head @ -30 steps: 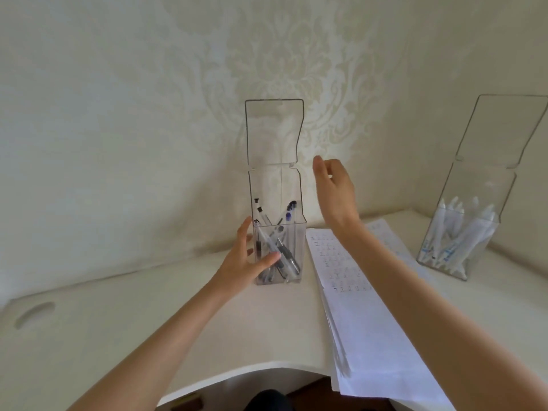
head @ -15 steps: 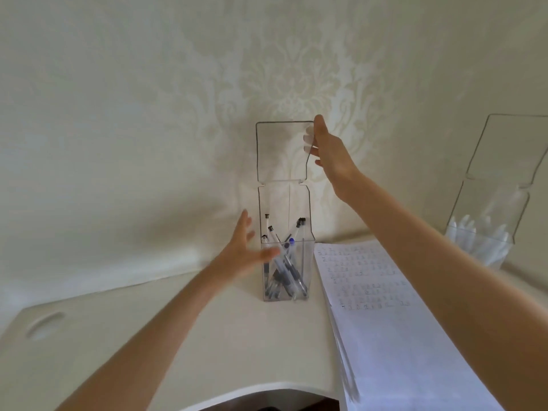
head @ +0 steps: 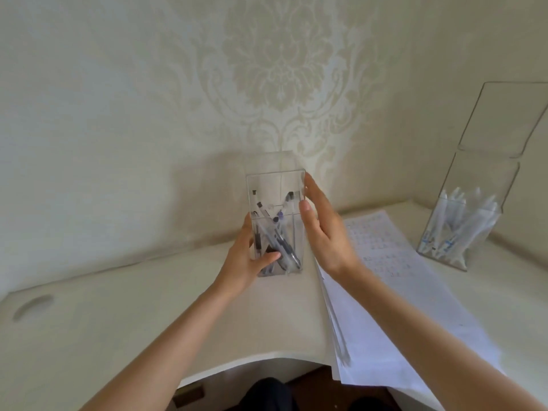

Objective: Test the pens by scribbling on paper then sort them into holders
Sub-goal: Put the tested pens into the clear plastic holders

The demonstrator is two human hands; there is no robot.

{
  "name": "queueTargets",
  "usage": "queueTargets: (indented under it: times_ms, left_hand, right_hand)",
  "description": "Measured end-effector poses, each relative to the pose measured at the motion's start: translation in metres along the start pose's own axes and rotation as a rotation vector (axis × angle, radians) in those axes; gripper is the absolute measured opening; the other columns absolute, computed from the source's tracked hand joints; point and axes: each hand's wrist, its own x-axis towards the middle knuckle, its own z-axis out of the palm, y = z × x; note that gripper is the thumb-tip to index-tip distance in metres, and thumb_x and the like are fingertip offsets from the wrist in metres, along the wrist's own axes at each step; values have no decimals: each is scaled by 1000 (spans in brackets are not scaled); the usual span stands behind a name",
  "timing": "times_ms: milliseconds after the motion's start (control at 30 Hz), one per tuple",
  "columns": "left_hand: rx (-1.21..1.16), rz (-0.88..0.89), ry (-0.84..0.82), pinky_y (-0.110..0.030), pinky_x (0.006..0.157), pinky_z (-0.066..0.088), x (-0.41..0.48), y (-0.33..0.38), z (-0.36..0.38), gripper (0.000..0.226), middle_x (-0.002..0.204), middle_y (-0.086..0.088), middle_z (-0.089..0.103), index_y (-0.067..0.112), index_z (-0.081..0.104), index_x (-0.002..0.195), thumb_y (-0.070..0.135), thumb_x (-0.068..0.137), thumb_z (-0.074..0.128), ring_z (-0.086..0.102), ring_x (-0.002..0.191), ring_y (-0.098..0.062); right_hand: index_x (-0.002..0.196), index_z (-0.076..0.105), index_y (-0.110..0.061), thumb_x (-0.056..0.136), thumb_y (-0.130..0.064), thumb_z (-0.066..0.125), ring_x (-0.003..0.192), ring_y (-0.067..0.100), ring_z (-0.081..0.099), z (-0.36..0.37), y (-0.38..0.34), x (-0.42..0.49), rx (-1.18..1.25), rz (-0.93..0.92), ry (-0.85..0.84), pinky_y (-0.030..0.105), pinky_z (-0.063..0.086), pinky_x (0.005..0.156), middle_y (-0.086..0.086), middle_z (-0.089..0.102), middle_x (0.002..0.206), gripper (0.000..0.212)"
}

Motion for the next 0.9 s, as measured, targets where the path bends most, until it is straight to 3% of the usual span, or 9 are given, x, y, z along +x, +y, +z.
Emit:
queueTargets:
  times_ms: [133, 267, 333, 400, 467, 567, 667, 767, 900]
  left_hand:
    - [43, -4, -11, -38, 111, 32, 5, -3, 1, 104, 148, 8, 35, 23, 14, 148, 46, 68, 75, 37, 133, -10]
    - [179, 31, 165, -35, 117, 8, -4, 18, 8, 117, 156, -8, 1, 13, -2, 148, 49, 66, 75, 1, 144, -16]
    - [194, 276, 391, -29, 116, 13, -15, 42, 8, 99, 150, -15, 14, 5, 14, 145, 45, 75, 71, 11, 142, -19]
    - [207, 562, 527, -24, 108, 27, -23, 64, 15, 61, 130, -15, 36, -4, 37, 129, 27, 83, 62, 35, 127, -20]
    - [195, 708, 414, -18, 94, 37, -22, 82, 32, 33, 114, -4, 44, 0, 50, 112, 19, 86, 56, 47, 109, -15]
    - [145, 651, 73, -10, 85, 37, -11, 93, 74, 27, 105, 2, 46, 5, 53, 108, 21, 87, 54, 51, 97, -7]
    - [130, 454, -164, -12, 87, 37, 11, 96, 123, 38, 116, 6, 43, 12, 47, 119, 26, 88, 61, 48, 104, -2]
    - [88, 278, -285, -23, 97, 37, 39, 111, 169, 60, 134, 0, 35, 15, 34, 135, 29, 86, 65, 44, 116, -8]
    - [-1, 82, -403, -41, 109, 31, 77, 140, 220, 94, 151, -5, 14, 18, 11, 147, 36, 78, 72, 27, 136, -22]
  right_hand:
    - [148, 24, -31, 98, -43, 39, 125, -4, 40, -1, 12, 1, 19, 136, -17, 3, 36, 90, -18, 36, 145, 53]
    - [149, 23, -27, 98, -44, 38, 131, 4, 37, -11, 29, -6, -45, 230, -58, 29, 32, 109, -10, 33, 151, 55]
    - [146, 28, -26, 99, -40, 38, 126, 2, 39, -24, 32, -13, -62, 246, -11, 28, 33, 107, -12, 37, 145, 51]
    - [141, 35, -22, 99, -32, 42, 119, 2, 44, -44, 35, -20, -122, 231, 60, 25, 37, 101, -12, 44, 135, 44]
    - [132, 45, -17, 98, -19, 47, 113, 8, 51, -70, 41, -27, -216, 177, 160, 28, 43, 95, -6, 51, 127, 35]
    - [111, 56, -13, 94, -2, 47, 91, 7, 56, -119, 45, -41, -311, 168, 326, 13, 45, 76, -1, 58, 110, 22]
    - [94, 59, -14, 88, 7, 46, 69, 6, 53, -170, 46, -55, -342, 221, 531, 11, 39, 57, 5, 61, 92, 25]
    - [89, 60, -12, 83, 8, 43, 71, 16, 54, -210, 52, -57, -362, 270, 720, 15, 40, 59, 4, 62, 88, 27]
    - [99, 57, -11, 86, -3, 47, 79, 14, 51, -256, 72, -21, -303, 395, 801, 20, 37, 66, 5, 58, 96, 19]
